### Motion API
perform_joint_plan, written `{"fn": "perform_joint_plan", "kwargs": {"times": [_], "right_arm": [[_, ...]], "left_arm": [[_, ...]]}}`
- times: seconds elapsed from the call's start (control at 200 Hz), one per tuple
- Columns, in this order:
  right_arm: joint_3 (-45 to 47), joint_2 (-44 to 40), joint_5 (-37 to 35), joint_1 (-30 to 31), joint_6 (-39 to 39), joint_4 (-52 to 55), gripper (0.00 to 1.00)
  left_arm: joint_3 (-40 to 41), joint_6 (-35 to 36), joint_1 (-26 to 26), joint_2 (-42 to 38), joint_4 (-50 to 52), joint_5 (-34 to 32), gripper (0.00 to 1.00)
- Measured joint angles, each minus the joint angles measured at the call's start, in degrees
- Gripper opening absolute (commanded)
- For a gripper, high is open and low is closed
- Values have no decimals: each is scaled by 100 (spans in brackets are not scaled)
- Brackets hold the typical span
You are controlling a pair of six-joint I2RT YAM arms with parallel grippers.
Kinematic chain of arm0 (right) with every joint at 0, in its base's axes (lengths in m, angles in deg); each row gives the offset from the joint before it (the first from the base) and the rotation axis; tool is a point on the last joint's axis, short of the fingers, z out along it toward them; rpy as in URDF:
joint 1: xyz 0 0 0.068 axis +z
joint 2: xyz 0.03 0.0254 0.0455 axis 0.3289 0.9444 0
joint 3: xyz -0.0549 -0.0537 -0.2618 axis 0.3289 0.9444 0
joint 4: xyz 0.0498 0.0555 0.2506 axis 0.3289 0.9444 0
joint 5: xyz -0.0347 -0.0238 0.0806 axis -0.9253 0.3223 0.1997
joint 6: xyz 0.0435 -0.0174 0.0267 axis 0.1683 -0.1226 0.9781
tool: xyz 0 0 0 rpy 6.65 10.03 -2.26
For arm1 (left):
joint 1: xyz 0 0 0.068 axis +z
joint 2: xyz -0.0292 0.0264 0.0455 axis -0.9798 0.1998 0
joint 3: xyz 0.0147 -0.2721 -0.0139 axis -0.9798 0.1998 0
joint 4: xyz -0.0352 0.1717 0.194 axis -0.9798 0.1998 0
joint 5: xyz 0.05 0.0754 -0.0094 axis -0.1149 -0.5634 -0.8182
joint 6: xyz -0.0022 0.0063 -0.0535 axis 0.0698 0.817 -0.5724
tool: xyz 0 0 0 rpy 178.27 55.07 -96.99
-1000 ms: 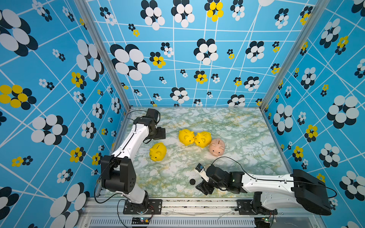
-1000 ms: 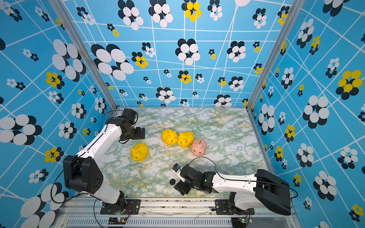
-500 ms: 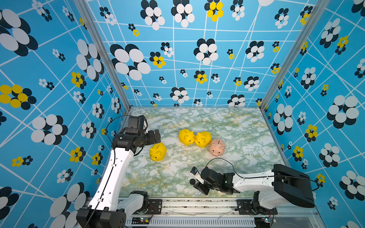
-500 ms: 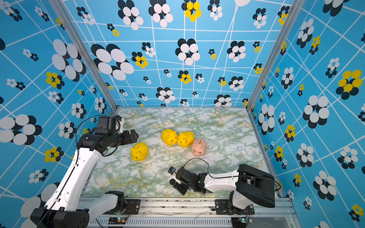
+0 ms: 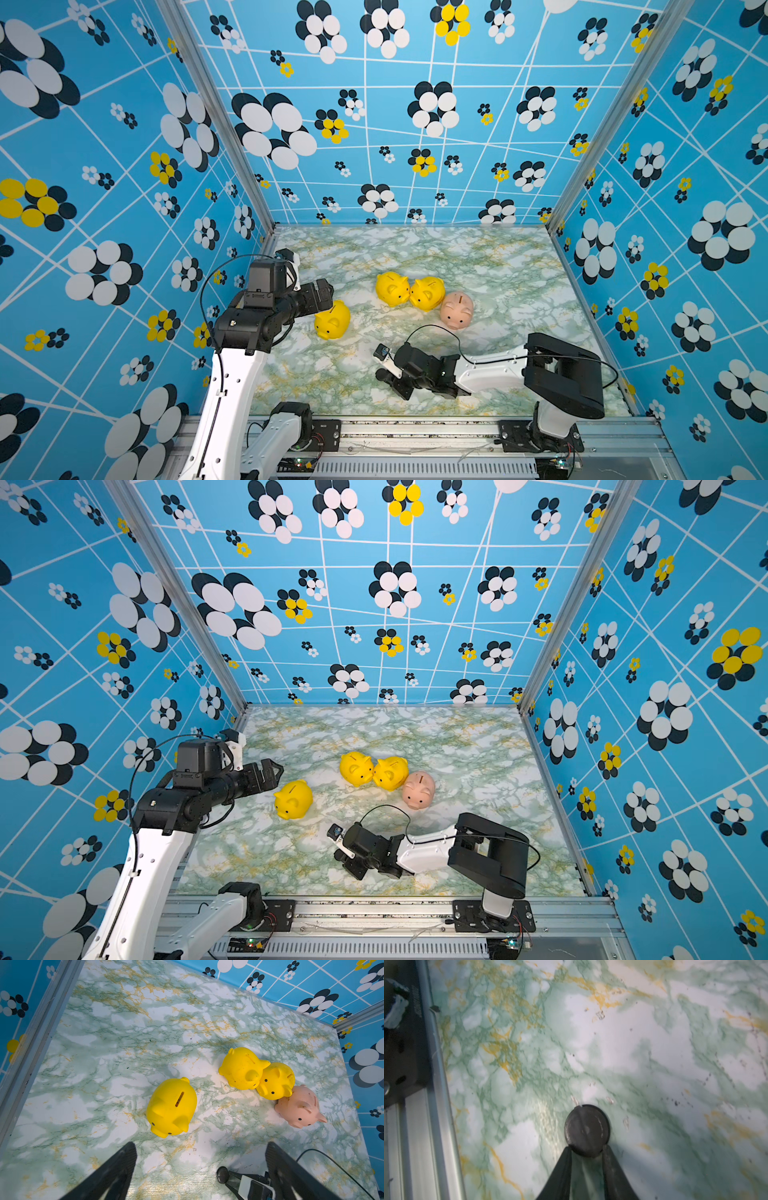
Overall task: Open piggy banks
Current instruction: Move the lid to the center of the board.
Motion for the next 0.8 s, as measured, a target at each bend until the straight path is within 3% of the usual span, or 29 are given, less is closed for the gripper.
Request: {"fn": "perform_joint_plan", "kwargs": {"times": [0.29, 0.53, 0.66, 0.8], "right_arm": [[-1943, 1541, -31, 0, 46, -79, 29], [-2983, 2243, -142, 0, 68, 68, 29], [-3023, 2282, -216, 2, 87, 44, 35], [-2288, 1836, -393, 17, 120, -249, 45]], "left_arm": [[481, -44, 7, -295, 52, 219, 99], [540, -42, 66, -343, 70, 367, 99], [553, -42, 70, -278, 44, 468, 99], [553, -50, 70, -74, -63, 649, 99]]}}
